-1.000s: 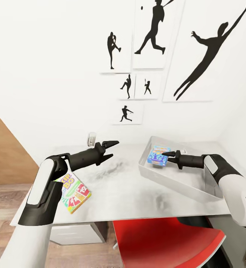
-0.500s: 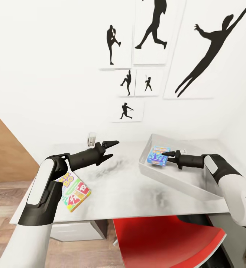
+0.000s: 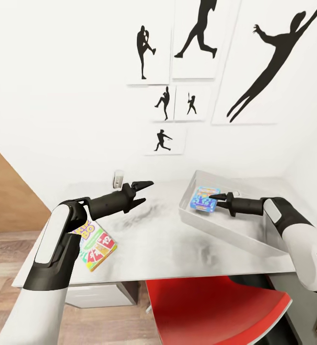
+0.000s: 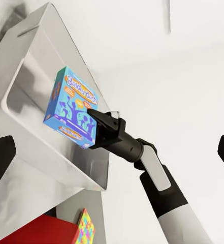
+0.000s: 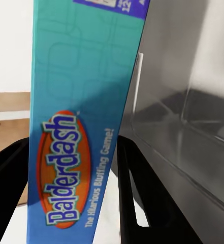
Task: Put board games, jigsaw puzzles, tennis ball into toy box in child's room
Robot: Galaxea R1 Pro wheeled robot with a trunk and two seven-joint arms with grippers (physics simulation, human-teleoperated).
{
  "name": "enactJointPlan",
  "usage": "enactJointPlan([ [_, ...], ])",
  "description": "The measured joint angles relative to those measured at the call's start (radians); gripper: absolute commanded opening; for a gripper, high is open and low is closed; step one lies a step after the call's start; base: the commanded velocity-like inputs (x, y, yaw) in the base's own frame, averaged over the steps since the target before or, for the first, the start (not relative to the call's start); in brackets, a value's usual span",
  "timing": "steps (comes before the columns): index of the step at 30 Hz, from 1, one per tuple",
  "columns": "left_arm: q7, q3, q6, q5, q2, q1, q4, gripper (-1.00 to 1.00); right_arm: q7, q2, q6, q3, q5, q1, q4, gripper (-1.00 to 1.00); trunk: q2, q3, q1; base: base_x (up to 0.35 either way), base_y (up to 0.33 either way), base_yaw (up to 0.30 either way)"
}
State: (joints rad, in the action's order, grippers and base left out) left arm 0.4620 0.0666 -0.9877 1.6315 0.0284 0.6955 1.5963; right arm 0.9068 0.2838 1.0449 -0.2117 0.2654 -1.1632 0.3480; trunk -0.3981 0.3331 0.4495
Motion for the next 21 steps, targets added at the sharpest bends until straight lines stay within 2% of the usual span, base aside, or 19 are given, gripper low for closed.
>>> enactJointPlan([
  [21,0.000,0.000,0.000,0.000,0.000,0.000,0.000,1.00,-0.001,-0.001,0.000,-0.001,0.000,-0.016,0.032,-1.00,0.000,0.002,0.000,0.000,0.000,0.000],
])
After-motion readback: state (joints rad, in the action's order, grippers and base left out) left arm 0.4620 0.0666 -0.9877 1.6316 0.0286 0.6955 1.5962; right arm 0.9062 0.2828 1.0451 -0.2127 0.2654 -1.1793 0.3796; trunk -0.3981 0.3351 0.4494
